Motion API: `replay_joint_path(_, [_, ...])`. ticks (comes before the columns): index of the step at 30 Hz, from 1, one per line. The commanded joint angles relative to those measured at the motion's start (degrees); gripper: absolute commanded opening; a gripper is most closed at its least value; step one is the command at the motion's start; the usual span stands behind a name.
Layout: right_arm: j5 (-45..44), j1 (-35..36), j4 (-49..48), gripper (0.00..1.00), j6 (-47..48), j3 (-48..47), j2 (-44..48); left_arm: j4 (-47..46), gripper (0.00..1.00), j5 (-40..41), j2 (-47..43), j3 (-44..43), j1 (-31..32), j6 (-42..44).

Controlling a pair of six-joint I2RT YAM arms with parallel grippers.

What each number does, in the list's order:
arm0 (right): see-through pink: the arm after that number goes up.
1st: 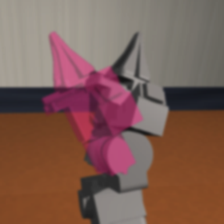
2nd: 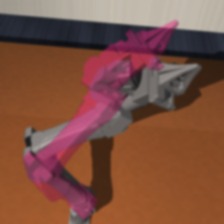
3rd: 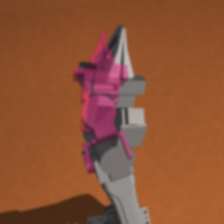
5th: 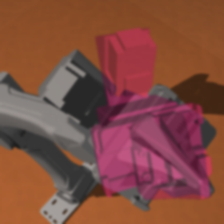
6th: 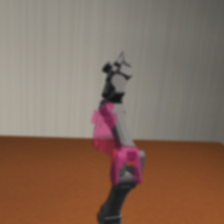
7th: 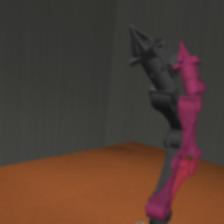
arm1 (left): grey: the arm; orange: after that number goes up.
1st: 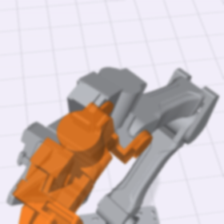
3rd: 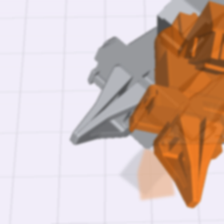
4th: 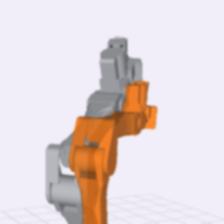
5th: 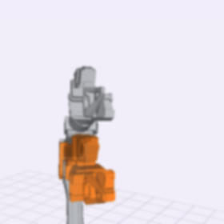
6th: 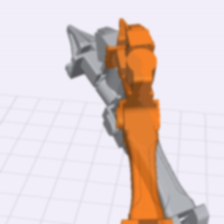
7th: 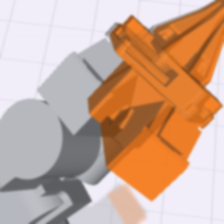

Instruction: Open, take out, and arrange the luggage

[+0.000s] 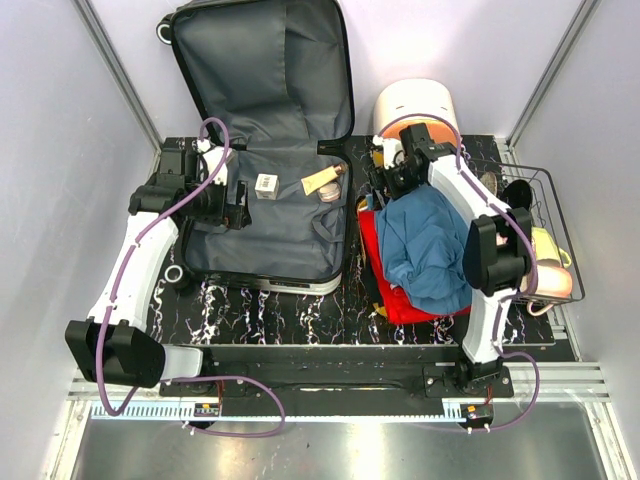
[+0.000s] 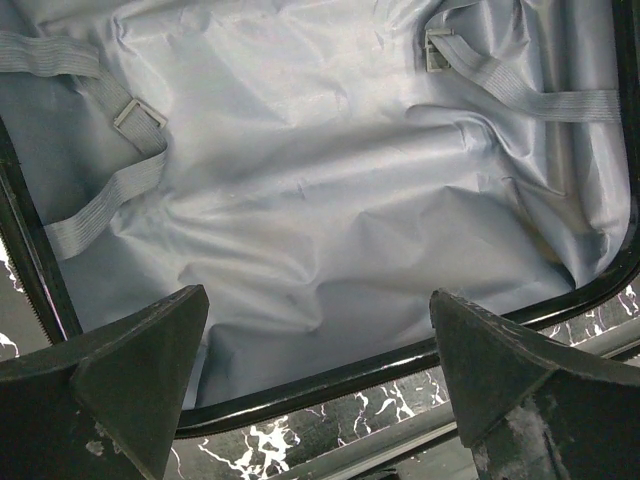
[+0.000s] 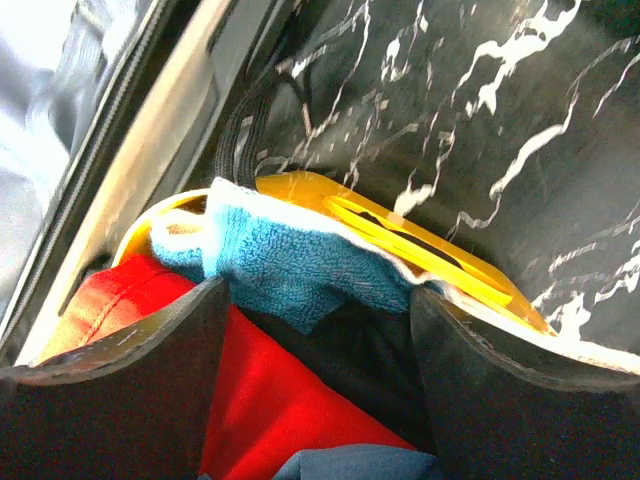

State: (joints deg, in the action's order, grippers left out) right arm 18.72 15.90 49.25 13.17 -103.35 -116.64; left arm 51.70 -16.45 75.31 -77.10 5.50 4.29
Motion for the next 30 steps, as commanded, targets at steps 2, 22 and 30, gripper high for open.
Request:
replay_joint_path(2, [1.06,0.53,5.24,0.75,1.95,11.14,11.07,-3.01,0.99,-1.48,-0.78,0.63,-0.22,-1.57])
replay_joint_path(22, [6.76,-5.7,-1.6,0.87,-2.27,13.09,28.91,-11.18,0.99,0.36,-3.76,0.99,-0.4,-2.45])
replay_joint_path(30, [7.65,-6.06,-12.78,0.9,-3.16,10.2,29.28,-22.33,0.99,-3.94,-6.31,2.65,-0.4,1.76])
